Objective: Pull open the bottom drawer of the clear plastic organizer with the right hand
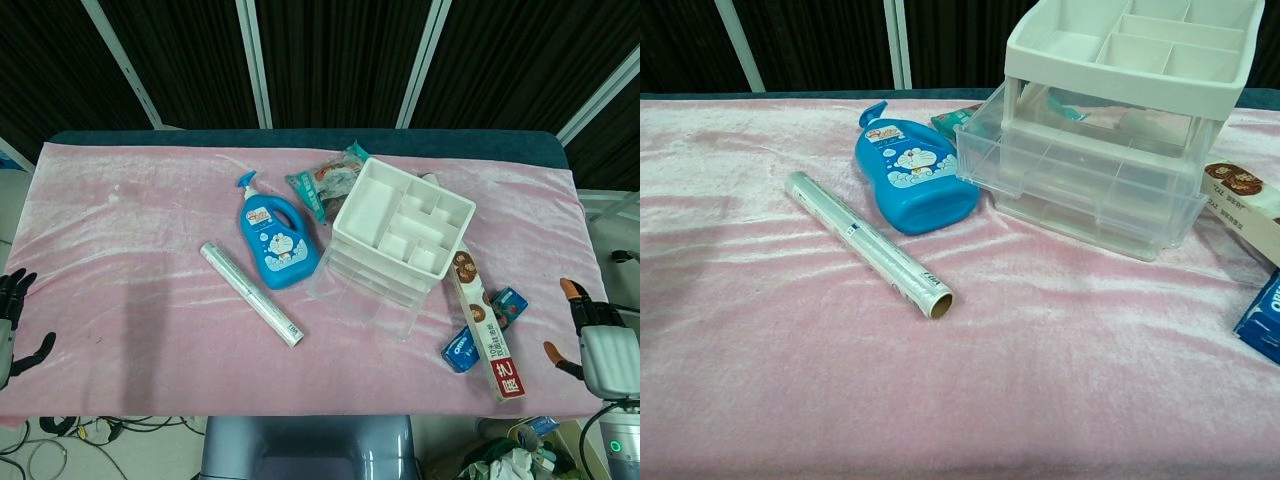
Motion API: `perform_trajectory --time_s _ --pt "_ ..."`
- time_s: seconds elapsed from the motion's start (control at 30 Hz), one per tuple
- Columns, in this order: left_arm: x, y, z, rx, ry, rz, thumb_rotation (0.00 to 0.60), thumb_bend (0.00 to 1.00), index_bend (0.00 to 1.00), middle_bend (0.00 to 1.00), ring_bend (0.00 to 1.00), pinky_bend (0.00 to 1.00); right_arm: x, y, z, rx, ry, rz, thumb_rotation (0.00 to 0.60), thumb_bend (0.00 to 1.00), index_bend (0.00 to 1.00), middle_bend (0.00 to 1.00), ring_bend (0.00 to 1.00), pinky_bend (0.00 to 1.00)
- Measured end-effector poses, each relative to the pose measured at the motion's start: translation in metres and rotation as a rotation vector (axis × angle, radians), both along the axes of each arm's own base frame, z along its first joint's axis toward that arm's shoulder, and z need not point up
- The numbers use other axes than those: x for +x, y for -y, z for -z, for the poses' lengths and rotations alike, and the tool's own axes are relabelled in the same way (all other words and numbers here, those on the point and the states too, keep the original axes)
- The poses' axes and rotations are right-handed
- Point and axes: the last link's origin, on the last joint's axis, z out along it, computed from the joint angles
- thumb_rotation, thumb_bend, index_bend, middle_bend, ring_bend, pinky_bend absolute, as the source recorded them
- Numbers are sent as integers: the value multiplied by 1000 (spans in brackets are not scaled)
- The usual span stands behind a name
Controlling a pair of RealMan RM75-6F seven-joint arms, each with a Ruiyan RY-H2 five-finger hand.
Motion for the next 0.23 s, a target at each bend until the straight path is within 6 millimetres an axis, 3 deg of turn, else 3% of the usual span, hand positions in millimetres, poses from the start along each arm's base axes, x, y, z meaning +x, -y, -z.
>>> perform_trajectory --time_s 0.23 --pt "0 -1 -2 4 10 43 600 304 78 40 20 65 -6 2 6 84 33 -8 600 132 35 103 282 235"
